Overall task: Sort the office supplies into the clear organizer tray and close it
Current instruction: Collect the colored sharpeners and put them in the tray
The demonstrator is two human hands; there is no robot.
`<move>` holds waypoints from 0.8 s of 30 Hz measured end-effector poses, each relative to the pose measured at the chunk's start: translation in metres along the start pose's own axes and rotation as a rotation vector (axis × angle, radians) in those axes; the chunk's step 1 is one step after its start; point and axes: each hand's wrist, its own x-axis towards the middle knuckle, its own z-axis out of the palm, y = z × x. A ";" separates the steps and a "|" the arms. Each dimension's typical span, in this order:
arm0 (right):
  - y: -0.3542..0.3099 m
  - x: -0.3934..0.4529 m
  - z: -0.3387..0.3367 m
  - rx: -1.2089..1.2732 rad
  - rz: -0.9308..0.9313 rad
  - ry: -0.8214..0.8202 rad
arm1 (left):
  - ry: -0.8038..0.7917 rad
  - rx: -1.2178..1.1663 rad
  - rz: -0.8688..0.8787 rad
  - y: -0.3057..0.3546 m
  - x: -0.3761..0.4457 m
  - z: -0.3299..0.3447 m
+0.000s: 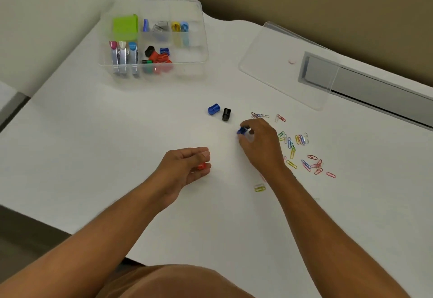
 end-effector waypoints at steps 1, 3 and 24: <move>-0.010 -0.011 -0.001 0.075 -0.008 -0.002 | 0.012 -0.012 -0.011 0.000 0.001 -0.001; -0.037 -0.037 -0.001 0.225 -0.056 -0.093 | 0.009 -0.031 -0.030 0.000 0.003 -0.003; -0.046 0.052 0.034 0.003 -0.168 0.061 | 0.040 -0.078 0.056 -0.006 -0.011 -0.045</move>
